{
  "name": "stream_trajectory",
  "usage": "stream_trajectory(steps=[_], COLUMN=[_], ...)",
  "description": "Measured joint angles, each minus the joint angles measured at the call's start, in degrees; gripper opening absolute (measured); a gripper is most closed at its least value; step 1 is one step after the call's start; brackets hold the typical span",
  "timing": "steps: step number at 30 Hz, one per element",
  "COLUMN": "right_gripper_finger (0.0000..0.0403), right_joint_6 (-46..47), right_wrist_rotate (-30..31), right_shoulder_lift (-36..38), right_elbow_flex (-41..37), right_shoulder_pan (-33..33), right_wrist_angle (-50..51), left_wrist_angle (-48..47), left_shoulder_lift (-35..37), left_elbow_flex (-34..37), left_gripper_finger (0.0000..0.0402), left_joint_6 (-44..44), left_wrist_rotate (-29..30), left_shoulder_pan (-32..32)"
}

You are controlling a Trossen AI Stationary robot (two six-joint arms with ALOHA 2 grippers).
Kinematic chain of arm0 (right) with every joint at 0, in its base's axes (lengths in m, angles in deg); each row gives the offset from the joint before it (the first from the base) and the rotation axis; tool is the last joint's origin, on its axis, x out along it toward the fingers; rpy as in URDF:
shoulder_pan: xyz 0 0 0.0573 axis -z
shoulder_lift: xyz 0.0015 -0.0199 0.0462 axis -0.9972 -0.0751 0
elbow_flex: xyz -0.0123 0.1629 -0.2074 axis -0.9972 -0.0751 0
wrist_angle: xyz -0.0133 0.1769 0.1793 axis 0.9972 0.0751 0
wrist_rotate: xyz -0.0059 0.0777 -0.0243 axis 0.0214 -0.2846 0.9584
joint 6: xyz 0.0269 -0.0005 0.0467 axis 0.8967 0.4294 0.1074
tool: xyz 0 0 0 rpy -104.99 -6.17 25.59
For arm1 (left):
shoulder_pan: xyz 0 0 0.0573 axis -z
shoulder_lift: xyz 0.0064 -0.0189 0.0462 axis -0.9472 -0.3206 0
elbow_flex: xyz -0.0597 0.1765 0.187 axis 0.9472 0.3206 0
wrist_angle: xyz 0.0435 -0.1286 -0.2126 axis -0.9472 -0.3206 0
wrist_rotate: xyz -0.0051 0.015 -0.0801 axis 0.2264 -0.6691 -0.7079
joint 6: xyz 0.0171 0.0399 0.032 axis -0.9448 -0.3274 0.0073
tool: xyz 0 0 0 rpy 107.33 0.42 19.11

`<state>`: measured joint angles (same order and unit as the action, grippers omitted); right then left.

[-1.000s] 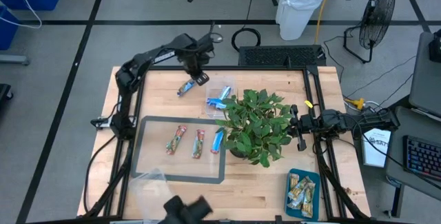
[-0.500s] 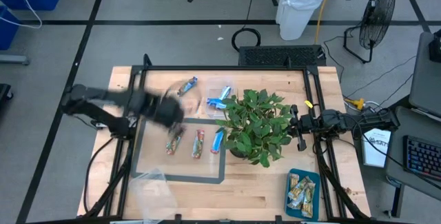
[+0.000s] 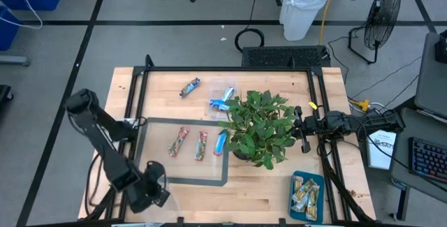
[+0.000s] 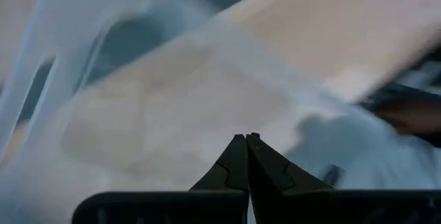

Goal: Pick and place Granola Bars by type
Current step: Adjust the bottom transparent bin

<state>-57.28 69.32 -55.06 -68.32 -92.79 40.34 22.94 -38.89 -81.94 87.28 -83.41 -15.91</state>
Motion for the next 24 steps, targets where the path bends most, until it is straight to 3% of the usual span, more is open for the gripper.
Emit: stream_trajectory(steps=[5,10,17,21,24], right_gripper_finger=[0.0000,0.0000,0.0000,0.0000,0.0000], right_joint_6=[0.0,0.0,0.0,0.0,0.0], right_wrist_rotate=[0.0,0.0,0.0,0.0,0.0], right_shoulder_lift=[0.0,0.0,0.0,0.0,0.0], right_elbow_flex=[0.0,0.0,0.0,0.0,0.0], right_shoulder_pan=[0.0,0.0,0.0,0.0,0.0], right_wrist_angle=[0.0,0.0,0.0,0.0,0.0], left_wrist_angle=[-1.5,-4.6,-20.2,-29.9,-34.1], left_shoulder_lift=[-4.8,-5.8,-4.2,-2.7,-1.3], left_elbow_flex=[0.0,0.0,0.0,0.0,0.0], left_gripper_finger=[0.0004,0.0003,0.0007,0.0003,0.0007], left_joint_6=[8.5,9.2,9.1,8.1,8.1], left_wrist_rotate=[-11.7,-15.0,-25.2,-26.2,-23.0], left_shoulder_pan=[0.7,0.1,-0.2,-0.2,-0.5])
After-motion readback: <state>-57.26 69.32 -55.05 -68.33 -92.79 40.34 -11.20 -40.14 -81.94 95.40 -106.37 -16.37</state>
